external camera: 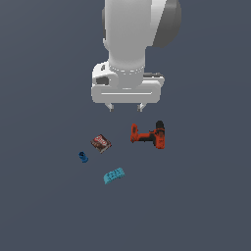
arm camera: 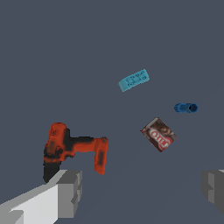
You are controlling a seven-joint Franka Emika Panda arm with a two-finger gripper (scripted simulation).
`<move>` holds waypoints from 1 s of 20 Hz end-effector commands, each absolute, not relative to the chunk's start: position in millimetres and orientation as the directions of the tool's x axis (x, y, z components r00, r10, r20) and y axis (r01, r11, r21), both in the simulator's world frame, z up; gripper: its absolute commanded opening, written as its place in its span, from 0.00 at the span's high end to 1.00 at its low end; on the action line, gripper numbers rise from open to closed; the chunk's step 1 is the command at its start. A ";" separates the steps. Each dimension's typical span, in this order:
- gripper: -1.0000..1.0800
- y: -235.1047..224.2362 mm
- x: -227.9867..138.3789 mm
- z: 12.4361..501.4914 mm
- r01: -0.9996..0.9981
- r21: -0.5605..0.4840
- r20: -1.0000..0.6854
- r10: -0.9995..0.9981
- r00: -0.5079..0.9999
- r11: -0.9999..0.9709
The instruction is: Pick up a designated object from a clutter of objects.
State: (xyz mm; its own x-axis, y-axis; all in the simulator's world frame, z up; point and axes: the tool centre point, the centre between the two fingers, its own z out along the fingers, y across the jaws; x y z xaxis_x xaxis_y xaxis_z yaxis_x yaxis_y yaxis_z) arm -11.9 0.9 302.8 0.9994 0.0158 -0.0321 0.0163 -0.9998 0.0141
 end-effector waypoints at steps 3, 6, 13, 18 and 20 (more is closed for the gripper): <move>0.04 -0.4 -12.3 301.8 0.011 0.014 -0.036 0.010 0.999 -1.000; 0.04 -7.2 -14.3 296.9 -0.016 0.012 -0.055 -0.017 0.998 -1.000; 0.04 -13.8 -16.0 292.0 -0.044 0.012 -0.073 -0.044 0.996 -0.999; 0.04 -13.9 -15.5 291.5 -0.047 0.011 -0.073 -0.047 0.996 -0.999; 0.04 -14.1 -13.5 289.8 -0.058 0.011 -0.072 -0.059 0.996 -0.998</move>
State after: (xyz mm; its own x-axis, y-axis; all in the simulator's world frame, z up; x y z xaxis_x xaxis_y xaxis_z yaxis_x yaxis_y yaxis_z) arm -14.6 -13.9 291.1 0.9960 -0.0520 -0.0723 -0.0513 -0.9986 0.0111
